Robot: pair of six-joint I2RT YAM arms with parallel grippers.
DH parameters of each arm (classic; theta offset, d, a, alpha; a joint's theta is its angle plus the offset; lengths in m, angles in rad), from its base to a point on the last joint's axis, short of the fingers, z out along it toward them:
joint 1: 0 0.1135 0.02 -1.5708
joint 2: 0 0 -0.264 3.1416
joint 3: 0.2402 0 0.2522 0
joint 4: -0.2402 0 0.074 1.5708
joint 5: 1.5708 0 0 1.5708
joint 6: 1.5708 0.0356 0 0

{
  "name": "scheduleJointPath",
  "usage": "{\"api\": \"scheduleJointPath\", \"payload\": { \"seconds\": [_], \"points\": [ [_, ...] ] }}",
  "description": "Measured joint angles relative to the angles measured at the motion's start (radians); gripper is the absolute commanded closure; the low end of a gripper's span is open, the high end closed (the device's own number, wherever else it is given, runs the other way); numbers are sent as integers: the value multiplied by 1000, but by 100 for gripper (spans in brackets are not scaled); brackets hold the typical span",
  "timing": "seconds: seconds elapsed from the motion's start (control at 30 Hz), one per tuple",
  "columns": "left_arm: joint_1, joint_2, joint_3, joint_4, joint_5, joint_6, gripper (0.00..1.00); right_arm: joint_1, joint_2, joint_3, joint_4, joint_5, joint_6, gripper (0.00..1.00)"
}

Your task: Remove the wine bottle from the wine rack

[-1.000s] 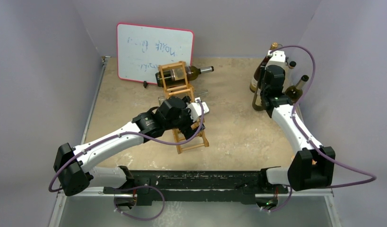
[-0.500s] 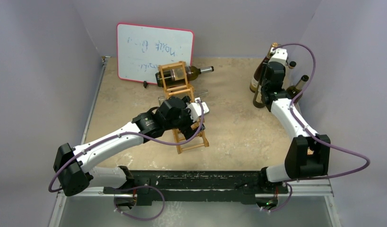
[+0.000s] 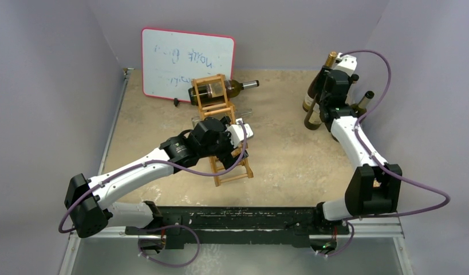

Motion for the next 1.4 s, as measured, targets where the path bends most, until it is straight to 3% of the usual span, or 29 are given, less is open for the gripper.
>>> {"api": "scheduleJointPath", "payload": {
  "seconds": [0.2,0.37,0.7,1.03,1.4],
  "points": [
    [0,-1,0,0,0,0,0,0,-21,57,-64,0,40,15],
    [0,-25,-4,6,0,0,0,0,-131,57,-181,-58,82,0],
    [0,-161,-41,66,5,-15,0,0,-427,14,-322,-267,108,0],
    [0,-307,-56,173,-122,-62,0,16,-453,-76,-382,-576,183,0],
    [20,-180,126,384,-445,-99,0,300,-375,-181,-341,-629,295,0]
  ]
}}
